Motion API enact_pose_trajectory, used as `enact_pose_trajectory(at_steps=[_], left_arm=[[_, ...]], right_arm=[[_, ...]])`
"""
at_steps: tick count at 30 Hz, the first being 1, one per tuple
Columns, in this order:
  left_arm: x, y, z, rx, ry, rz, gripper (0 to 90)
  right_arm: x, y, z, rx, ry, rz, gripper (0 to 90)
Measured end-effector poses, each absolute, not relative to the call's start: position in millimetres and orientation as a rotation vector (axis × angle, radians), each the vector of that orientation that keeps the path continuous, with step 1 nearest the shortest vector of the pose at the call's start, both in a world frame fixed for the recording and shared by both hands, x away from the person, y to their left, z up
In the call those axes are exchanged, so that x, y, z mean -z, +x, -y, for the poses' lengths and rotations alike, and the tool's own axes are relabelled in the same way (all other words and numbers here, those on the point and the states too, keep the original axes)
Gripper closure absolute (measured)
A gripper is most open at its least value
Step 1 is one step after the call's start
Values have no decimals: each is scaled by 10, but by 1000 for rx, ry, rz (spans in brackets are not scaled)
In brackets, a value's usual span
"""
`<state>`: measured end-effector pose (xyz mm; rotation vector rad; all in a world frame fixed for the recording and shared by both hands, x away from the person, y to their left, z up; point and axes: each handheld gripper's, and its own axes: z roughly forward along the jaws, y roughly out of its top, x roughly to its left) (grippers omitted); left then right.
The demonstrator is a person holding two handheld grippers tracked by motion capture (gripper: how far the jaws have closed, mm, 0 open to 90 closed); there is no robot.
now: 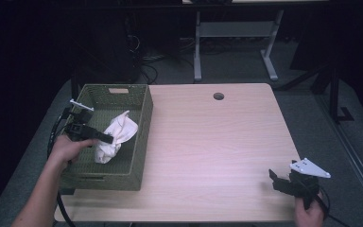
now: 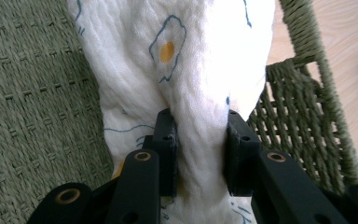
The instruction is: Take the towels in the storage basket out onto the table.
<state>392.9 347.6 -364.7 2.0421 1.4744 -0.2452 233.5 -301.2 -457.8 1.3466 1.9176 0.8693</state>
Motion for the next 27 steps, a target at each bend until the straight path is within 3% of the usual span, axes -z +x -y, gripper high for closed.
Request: enact_pose_trajectory(at_steps=[27], left_arm=[[3183,3804,-3398,190,2013,-1379,693]], right_arm=[[4559,2335,3022,-869,1351,-1907,139]])
